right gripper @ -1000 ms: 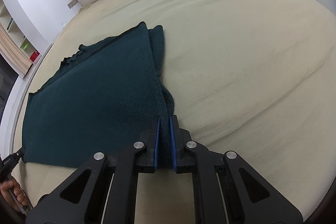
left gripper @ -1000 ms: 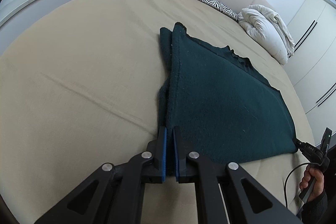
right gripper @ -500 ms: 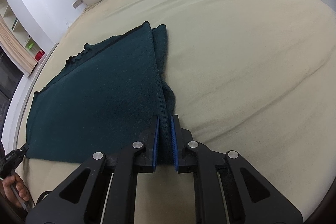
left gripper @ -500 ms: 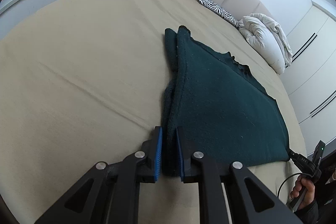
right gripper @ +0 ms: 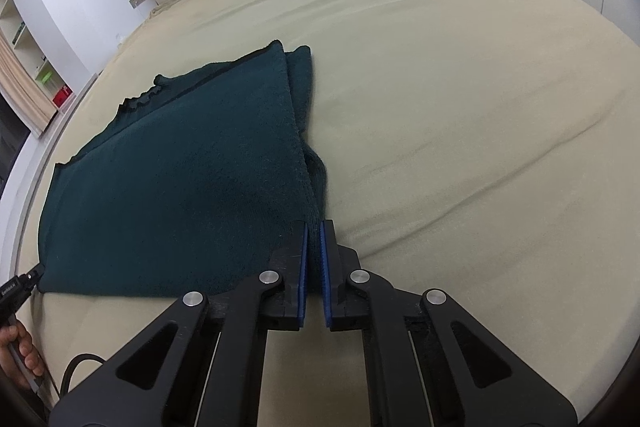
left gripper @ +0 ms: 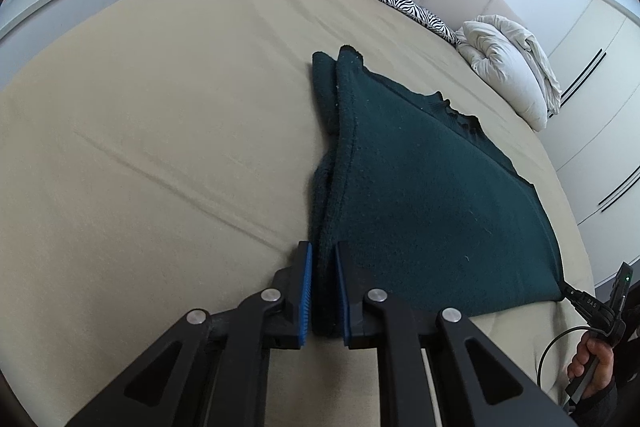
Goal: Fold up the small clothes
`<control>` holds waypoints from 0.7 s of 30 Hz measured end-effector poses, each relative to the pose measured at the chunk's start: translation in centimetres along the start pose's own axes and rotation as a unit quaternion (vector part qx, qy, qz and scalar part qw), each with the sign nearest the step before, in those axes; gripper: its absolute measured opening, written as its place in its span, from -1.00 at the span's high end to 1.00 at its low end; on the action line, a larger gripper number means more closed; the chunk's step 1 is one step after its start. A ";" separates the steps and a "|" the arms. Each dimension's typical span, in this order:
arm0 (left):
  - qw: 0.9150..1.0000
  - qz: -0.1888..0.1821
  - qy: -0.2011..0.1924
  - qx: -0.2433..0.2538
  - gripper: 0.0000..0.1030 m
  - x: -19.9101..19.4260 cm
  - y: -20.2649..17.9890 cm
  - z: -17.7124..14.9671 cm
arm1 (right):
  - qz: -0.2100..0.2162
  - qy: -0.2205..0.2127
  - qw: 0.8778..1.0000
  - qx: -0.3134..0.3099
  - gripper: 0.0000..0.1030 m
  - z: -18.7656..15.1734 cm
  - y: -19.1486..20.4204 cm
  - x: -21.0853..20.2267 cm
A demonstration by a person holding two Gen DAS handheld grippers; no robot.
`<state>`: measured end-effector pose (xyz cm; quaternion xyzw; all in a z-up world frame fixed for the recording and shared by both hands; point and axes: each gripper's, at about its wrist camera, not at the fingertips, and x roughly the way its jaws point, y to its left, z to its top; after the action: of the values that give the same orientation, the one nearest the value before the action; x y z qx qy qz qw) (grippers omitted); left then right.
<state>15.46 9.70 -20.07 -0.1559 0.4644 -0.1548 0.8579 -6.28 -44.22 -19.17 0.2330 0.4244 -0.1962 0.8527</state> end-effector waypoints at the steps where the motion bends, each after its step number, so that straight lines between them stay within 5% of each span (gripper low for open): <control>1: 1.000 0.001 0.000 0.002 0.74 0.0 0.0 0.0 | 0.000 0.000 1.000 0.001 0.91 -0.1 -0.1 -0.1; 7: 1.000 -0.005 0.005 -0.001 0.64 -0.1 0.4 0.1 | 0.026 0.009 0.999 0.029 0.86 -0.5 -1.8 1.5; 9: 1.000 0.000 0.005 -0.005 0.52 -0.7 0.3 0.2 | 0.036 0.007 0.999 0.034 0.67 -0.5 -2.2 1.3; 11: 1.000 0.017 -0.009 0.000 0.48 -2.0 -0.1 0.5 | 0.035 0.009 0.998 0.044 0.09 -0.4 -2.6 0.6; 13: 0.999 0.025 -0.037 0.016 0.41 -3.6 -1.2 1.1 | 0.020 -0.009 0.998 0.060 -0.19 -0.3 -3.2 -0.8; 16: 0.996 0.023 -0.069 0.048 0.14 -4.7 -3.7 2.8 | 0.013 -0.063 0.995 0.074 -0.20 0.6 -3.3 -3.8; 21: 0.992 0.007 -0.084 0.093 0.02 -1.2 -8.7 5.8 | 0.167 -0.056 0.983 0.045 -0.20 4.8 2.8 -3.1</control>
<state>18.68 3.03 -12.56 -0.0845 0.3759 -0.1772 0.9056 -3.57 -44.23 -13.46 0.3279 0.3221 -0.0827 0.8842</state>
